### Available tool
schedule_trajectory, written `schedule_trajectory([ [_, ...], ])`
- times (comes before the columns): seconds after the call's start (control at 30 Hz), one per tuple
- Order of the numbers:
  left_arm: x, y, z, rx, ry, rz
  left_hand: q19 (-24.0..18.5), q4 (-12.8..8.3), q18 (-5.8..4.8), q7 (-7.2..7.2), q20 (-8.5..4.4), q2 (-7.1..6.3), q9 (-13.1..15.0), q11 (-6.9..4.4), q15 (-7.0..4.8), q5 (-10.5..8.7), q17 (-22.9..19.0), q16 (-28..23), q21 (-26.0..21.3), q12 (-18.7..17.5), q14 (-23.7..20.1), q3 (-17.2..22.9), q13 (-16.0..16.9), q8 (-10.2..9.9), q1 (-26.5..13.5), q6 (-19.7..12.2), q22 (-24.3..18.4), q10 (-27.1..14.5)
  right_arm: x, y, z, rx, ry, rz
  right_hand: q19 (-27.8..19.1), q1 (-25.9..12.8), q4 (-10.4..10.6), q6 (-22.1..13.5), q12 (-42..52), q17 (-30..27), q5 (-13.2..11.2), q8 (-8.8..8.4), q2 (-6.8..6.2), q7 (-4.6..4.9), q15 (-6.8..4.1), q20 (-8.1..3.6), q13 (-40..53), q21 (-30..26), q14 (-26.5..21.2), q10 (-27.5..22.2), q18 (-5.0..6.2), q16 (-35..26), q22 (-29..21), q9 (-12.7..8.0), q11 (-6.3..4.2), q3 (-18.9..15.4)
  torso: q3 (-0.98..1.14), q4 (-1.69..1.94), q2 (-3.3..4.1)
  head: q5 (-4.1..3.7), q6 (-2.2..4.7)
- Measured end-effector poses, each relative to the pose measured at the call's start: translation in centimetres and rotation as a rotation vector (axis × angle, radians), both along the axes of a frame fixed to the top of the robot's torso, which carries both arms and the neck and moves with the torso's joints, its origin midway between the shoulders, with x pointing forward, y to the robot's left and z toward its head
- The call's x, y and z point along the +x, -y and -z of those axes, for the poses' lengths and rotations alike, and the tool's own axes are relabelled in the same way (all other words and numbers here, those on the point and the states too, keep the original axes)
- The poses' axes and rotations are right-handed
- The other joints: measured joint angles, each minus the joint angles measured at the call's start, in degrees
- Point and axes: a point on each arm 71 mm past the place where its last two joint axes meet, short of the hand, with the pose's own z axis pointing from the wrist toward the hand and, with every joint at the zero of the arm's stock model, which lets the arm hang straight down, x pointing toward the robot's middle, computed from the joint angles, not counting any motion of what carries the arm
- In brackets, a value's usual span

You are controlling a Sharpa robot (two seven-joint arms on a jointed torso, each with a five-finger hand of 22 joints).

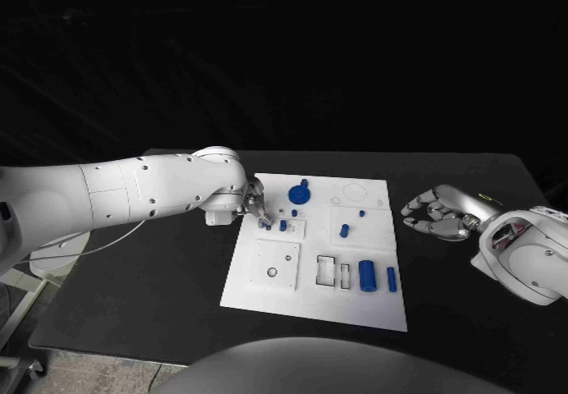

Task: Assemble the parts on the task board

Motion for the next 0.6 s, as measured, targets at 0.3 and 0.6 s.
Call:
schedule_trajectory([
  [0.3, -0.17, -0.03, 0.13, 0.002, -0.005, 0.003, 0.0, -0.02, 0.86, 0.01, 0.0, -0.23, 0.01, 0.0, 0.0, 0.0, -0.01, 0.0, 0.0, 0.0, 0.0, 0.33, 0.0, 0.0, 0.23, -0.01, 0.0, 0.0, -0.01, 0.06, 0.08, 0.001, -0.008, 0.003, 0.0, 0.0, 0.0, 0.0, -0.18, 0.0, 0.0, 0.0, 0.0, 0.0, 0.0, 0.0, -0.03, 0.0, 0.0, 0.0, 0.0, -0.35, -0.06, 0.0, 0.0, 0.0, 0.03, -0.01, 0.0, 0.01, 0.0],
  [0.6, -0.43, 0.02, 0.17, 0.002, -0.01, 0.01, 0.0, -0.48, 0.86, 0.01, 0.0, -0.53, 0.12, 0.0, 0.0, -0.03, -0.01, 0.0, -0.35, -0.31, 0.0, 1.38, 0.0, -0.01, -0.05, -0.01, -0.01, 0.0, 0.0, 0.08, 0.18, 0.001, -0.015, 0.005, 0.0, 0.0, 0.0, 0.0, -0.17, 0.0, 0.0, 0.0, 0.0, 0.0, 0.0, 0.0, -0.05, -0.28, 0.0, 0.0, 0.0, -0.35, -0.11, 0.0, 0.0, 0.0, 0.01, 0.01, 0.0, 0.01, 0.0],
])
